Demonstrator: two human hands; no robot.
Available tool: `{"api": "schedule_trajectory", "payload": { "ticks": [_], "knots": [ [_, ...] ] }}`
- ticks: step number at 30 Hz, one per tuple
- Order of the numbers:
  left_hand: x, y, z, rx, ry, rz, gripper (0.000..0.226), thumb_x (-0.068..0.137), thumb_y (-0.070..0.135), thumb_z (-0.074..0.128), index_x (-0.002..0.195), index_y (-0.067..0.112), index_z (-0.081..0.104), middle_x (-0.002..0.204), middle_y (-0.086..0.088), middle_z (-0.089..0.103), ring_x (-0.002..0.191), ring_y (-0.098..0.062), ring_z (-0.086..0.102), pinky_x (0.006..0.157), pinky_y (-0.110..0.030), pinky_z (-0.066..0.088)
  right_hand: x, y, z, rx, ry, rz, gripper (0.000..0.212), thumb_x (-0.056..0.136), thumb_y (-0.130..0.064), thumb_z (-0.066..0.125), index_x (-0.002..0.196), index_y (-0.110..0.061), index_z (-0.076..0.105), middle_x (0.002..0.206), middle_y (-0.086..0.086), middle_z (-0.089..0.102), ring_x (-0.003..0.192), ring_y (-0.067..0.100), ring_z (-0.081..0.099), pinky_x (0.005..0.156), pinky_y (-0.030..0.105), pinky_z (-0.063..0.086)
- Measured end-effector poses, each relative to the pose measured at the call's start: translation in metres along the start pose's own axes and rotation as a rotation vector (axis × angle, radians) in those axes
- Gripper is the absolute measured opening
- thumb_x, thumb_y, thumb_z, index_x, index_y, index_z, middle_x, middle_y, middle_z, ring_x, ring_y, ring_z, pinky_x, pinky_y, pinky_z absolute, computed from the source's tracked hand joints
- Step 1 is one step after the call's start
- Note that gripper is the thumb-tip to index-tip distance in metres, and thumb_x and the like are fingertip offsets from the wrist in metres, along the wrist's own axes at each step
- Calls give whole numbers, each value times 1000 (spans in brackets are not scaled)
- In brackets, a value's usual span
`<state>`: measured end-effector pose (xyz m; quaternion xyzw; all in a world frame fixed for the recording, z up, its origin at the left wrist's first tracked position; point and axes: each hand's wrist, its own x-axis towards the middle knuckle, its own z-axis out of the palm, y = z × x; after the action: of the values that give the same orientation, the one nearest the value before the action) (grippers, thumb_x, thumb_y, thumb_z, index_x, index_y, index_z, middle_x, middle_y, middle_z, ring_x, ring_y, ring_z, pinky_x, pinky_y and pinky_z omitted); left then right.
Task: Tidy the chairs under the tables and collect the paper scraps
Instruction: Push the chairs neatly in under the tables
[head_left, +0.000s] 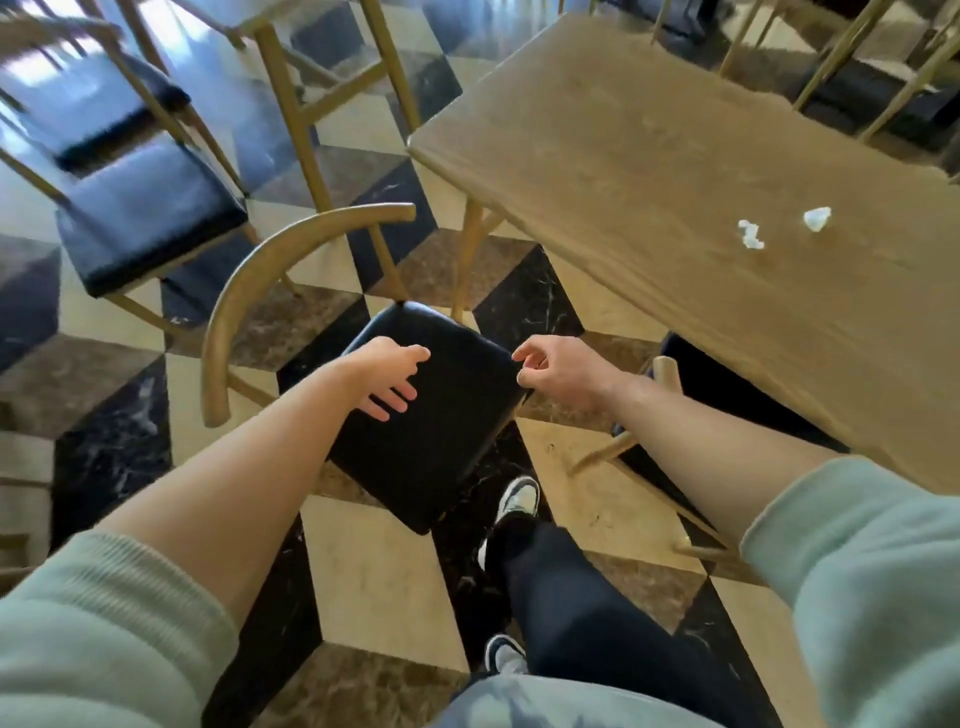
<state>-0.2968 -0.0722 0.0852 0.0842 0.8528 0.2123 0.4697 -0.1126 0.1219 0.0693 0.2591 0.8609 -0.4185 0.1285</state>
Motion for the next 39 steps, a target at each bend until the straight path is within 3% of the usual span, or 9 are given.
{"api": "schedule_trajectory", "payload": {
  "ticks": [7, 11, 15, 17, 19, 23, 27, 33, 39],
  "knots": [
    [56, -25, -120, -18, 196, 73, 12, 103, 30, 54, 101, 22, 63, 97, -5, 71, 85, -19, 71, 71, -37, 60, 140, -104, 57, -68, -216, -110, 37, 97, -35, 61, 132, -23, 60, 112, -7, 67, 105, 15, 63, 91, 31, 51],
    [79, -34, -180, 33, 425, 75, 17, 100, 30, 58, 96, 17, 69, 84, -2, 70, 75, -15, 67, 68, -32, 56, 176, -149, 97, -68, -358, -157, 40, 97, -36, 62, 134, -21, 59, 120, 0, 68, 107, 16, 63, 87, 29, 48],
    [135, -38, -239, 106, 521, 53, 28, 98, 33, 61, 117, 12, 62, 97, -7, 66, 84, -21, 68, 76, -40, 60, 231, -201, 149, 60, -465, -39, 58, 97, -42, 63, 147, -18, 47, 136, 7, 63, 123, 25, 59, 103, 41, 48],
    [174, -30, -259, 132, 458, 89, 42, 96, 38, 64, 128, 12, 57, 109, -7, 63, 95, -22, 65, 80, -40, 59, 261, -231, 176, 182, -437, 17, 71, 95, -48, 63, 153, -15, 38, 144, 9, 57, 132, 27, 53, 108, 43, 44],
    [214, -16, -268, 173, 317, 148, 43, 93, 42, 66, 126, 17, 57, 100, -1, 62, 85, -17, 61, 67, -30, 50, 291, -257, 202, 276, -373, 57, 74, 93, -55, 61, 149, -10, 41, 142, 9, 58, 130, 29, 53, 102, 38, 44],
    [278, 5, -269, 275, 74, 266, 41, 86, 44, 71, 119, 24, 59, 93, 6, 59, 79, -8, 54, 57, -25, 36, 331, -291, 253, 390, -315, 185, 56, 89, -64, 60, 114, -14, 63, 108, 3, 65, 103, 26, 62, 83, 36, 52],
    [315, 4, -267, 358, -50, 367, 36, 86, 38, 72, 117, 24, 59, 96, 3, 63, 85, -13, 62, 60, -26, 41, 344, -300, 288, 639, -226, 377, 75, 78, -57, 67, 134, -15, 40, 112, 5, 63, 101, 26, 65, 92, 45, 55],
    [325, -7, -271, 317, -86, 422, 28, 88, 29, 71, 115, 25, 62, 95, 0, 66, 87, -18, 66, 77, -36, 55, 336, -301, 294, 785, -220, 433, 68, 71, -44, 71, 126, -29, 32, 105, 8, 64, 94, 24, 67, 86, 46, 58],
    [330, -9, -269, 212, 14, 340, 17, 85, 34, 71, 96, 33, 59, 89, 1, 68, 79, -16, 68, 59, -31, 50, 321, -276, 274, 739, -323, 415, 67, 67, -54, 69, 122, -48, 31, 105, 0, 64, 95, 20, 65, 79, 41, 55]
  ]
}}
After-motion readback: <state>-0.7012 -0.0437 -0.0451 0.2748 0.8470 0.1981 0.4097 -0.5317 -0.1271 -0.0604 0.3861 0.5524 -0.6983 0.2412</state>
